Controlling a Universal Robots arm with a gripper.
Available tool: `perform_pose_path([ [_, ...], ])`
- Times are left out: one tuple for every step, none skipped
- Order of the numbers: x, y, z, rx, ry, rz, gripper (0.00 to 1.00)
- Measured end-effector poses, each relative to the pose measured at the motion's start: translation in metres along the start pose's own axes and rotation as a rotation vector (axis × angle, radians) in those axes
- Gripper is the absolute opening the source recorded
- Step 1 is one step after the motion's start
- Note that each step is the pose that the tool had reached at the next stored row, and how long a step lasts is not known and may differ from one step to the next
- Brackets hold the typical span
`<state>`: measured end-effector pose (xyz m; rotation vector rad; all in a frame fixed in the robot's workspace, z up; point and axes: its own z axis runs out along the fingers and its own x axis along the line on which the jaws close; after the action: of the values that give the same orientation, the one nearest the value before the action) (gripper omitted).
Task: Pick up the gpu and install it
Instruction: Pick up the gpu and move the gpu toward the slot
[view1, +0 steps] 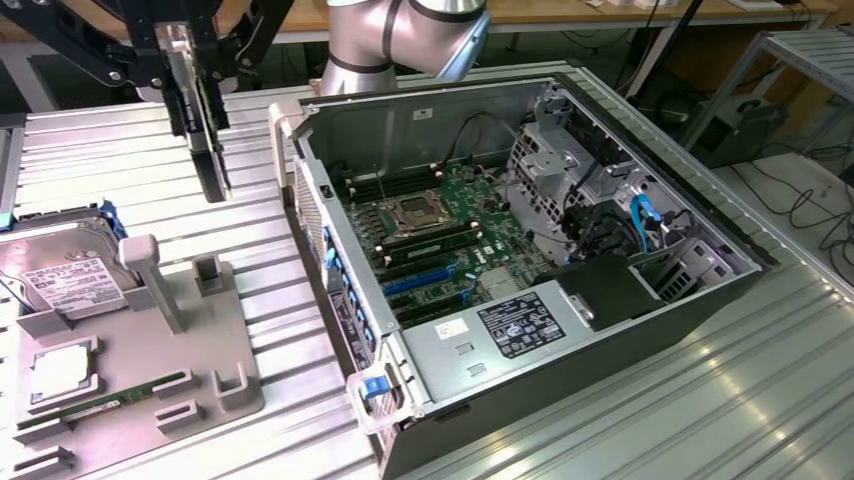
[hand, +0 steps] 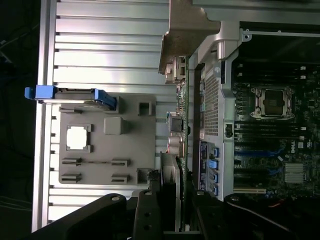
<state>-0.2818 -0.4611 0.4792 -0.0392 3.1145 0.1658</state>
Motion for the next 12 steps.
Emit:
perform_pose_path([
  [-0.001, 0.0, 0.0, 0.0001, 0.0, 0.0, 0.28],
  [-0.003, -0.0001, 0.0, 0.0001, 0.0001, 0.0, 0.28],
  [-0.004, -0.0001, 0.0, 0.0001, 0.0001, 0.0, 0.28],
  [-0.005, -0.0001, 0.0001, 0.0, 0.0, 0.0, 0.28],
  [-0.006, -0.0002, 0.0001, 0.0001, 0.0, 0.0, 0.28],
  [-0.008, -0.0002, 0.0002, 0.0, 0.0, 0.0, 0.28],
  [-0.008, -0.0002, 0.0002, 0.0, 0.0, 0.0, 0.28],
  [-0.009, -0.0002, 0.0002, 0.0, 0.0, 0.0, 0.28],
  [-0.01, -0.0003, 0.0002, 0.0001, 0.0001, 0.0, 0.28],
  [-0.011, -0.0003, 0.0002, 0.0001, 0.0, 0.0, 0.28],
  [-0.012, -0.0003, 0.0003, 0.0001, 0.0, 0.0, 0.28],
  [-0.014, -0.0004, 0.0003, 0.0001, 0.0001, 0.0, 0.28],
])
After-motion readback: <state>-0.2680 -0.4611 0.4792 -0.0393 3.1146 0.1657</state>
